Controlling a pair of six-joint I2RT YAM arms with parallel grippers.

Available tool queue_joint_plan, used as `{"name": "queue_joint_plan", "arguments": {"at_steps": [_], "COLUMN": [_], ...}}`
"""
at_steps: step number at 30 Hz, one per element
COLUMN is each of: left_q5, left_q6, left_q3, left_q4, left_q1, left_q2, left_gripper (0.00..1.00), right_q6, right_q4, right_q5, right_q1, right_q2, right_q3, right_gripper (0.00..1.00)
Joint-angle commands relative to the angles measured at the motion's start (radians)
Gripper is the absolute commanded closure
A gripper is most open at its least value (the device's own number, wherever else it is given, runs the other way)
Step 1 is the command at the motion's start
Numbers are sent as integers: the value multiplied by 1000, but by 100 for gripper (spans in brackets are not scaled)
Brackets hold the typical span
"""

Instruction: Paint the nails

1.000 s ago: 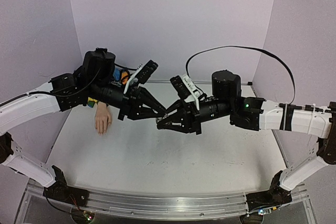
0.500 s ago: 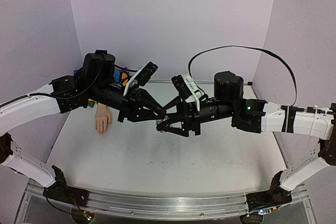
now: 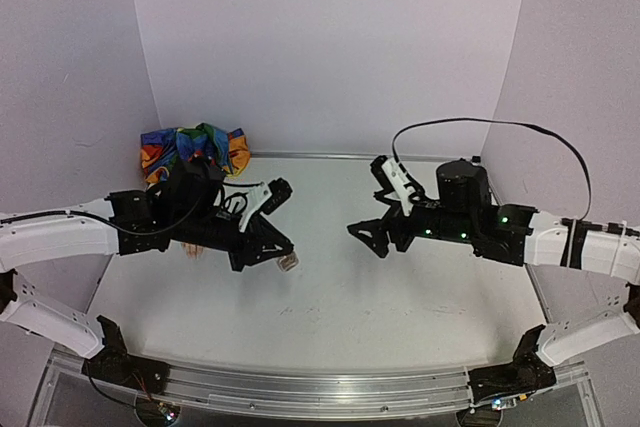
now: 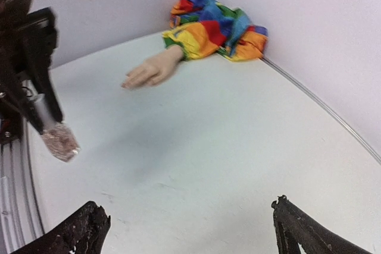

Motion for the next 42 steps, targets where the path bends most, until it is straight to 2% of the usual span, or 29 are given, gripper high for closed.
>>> {"name": "queue_joint_plan", "arguments": {"at_steps": [1, 4, 13, 23, 26, 27, 29, 36, 40, 42], "left_q5": [-34, -52, -159, -246, -269, -271, -284, -257, -206, -263], "left_q6": [81, 111, 101, 89, 81, 81, 70, 26, -28, -83], "left_q3": [-80, -112, -61, -34, -38, -40, -43, -71, -103, -119], "left_q4": [208, 292, 379, 399, 399, 399, 398, 393, 390, 390], "left_q1": [-37, -86, -204, -252, -252, -252, -251, -203, -83, 18], "left_q2": [33, 103, 386, 517, 520, 521, 522, 421, 255, 153], "left_gripper": [100, 100, 100, 100, 95, 93, 81, 24, 13, 11], "right_q6": [74, 97, 168, 195, 199, 201, 206, 254, 294, 307], "right_q4": [17, 18, 44, 77, 84, 85, 86, 79, 43, 30], "right_q5": [117, 156, 274, 299, 297, 299, 302, 288, 247, 208], "right_q1": [-104, -127, -138, -163, -171, -175, -183, -271, -408, -494], "right_q2": [-128, -160, -168, -155, -154, -153, -150, -137, -121, -117], "right_q3": [-40, -49, -63, -90, -98, -99, -101, -97, -78, -72], "right_gripper": [2, 2, 2, 2, 2, 2, 2, 2, 2, 2]}}
